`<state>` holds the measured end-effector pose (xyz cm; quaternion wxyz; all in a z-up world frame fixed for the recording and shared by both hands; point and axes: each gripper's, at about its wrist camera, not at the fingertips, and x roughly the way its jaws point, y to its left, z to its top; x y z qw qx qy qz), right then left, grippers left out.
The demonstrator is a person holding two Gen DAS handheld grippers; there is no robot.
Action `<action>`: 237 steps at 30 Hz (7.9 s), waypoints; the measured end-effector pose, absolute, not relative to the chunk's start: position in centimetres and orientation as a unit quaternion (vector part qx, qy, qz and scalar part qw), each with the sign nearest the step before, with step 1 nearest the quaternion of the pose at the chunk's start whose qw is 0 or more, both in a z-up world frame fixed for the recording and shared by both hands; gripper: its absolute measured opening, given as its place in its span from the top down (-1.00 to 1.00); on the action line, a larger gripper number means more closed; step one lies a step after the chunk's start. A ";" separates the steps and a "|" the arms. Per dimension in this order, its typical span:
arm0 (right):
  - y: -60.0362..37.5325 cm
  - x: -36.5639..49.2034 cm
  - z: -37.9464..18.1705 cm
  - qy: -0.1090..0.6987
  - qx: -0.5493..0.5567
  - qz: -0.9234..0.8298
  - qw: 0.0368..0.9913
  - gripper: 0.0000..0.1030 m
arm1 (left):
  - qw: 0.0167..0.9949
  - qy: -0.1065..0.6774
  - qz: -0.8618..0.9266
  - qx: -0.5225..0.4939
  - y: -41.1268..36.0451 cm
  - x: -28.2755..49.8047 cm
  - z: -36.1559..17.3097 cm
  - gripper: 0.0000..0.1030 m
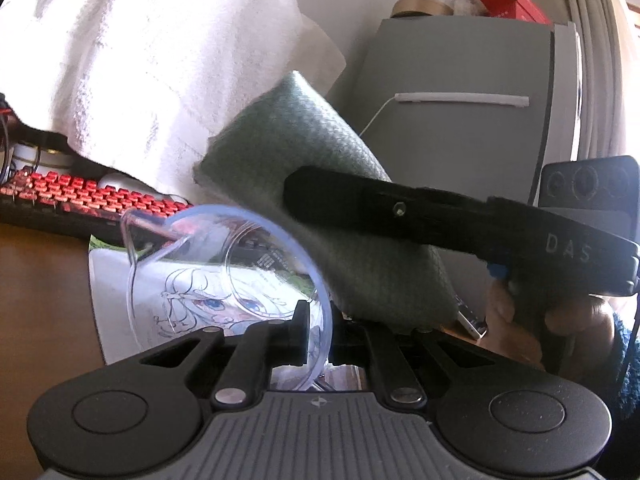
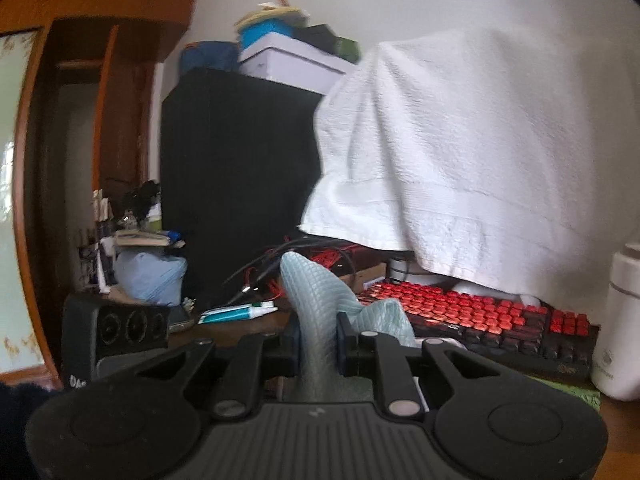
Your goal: Clean container
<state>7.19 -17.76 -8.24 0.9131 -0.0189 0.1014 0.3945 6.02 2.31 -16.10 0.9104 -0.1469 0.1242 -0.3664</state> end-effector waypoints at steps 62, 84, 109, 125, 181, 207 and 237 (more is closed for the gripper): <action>-17.4 7.8 -8.3 0.101 -0.030 0.373 0.922 0.69 | 0.892 0.148 -0.366 -0.221 3.3 7.3 -16.6 0.75; -16.8 7.0 -8.5 0.091 -0.056 0.369 0.923 0.68 | 0.893 0.150 -0.364 -0.217 3.2 7.2 -16.7 0.73; -18.9 9.3 -8.3 0.110 -0.004 0.315 0.943 0.69 | 0.894 0.152 -0.361 -0.215 3.1 7.2 -16.6 0.72; -16.0 6.9 -8.0 0.092 -0.043 0.381 0.919 0.69 | 0.895 0.151 -0.361 -0.213 3.1 7.1 -16.6 0.72; -15.4 7.2 -7.6 0.110 -0.045 0.381 0.917 0.68 | 0.893 0.155 -0.365 -0.212 3.6 7.6 -16.6 0.72; -18.6 10.0 -7.8 0.126 0.001 0.326 0.937 0.69 | 0.893 0.155 -0.366 -0.211 3.7 7.7 -16.6 0.71; -17.8 10.3 -7.9 0.133 0.014 0.337 0.932 0.68 | 0.894 0.155 -0.365 -0.210 3.5 7.6 -16.5 0.71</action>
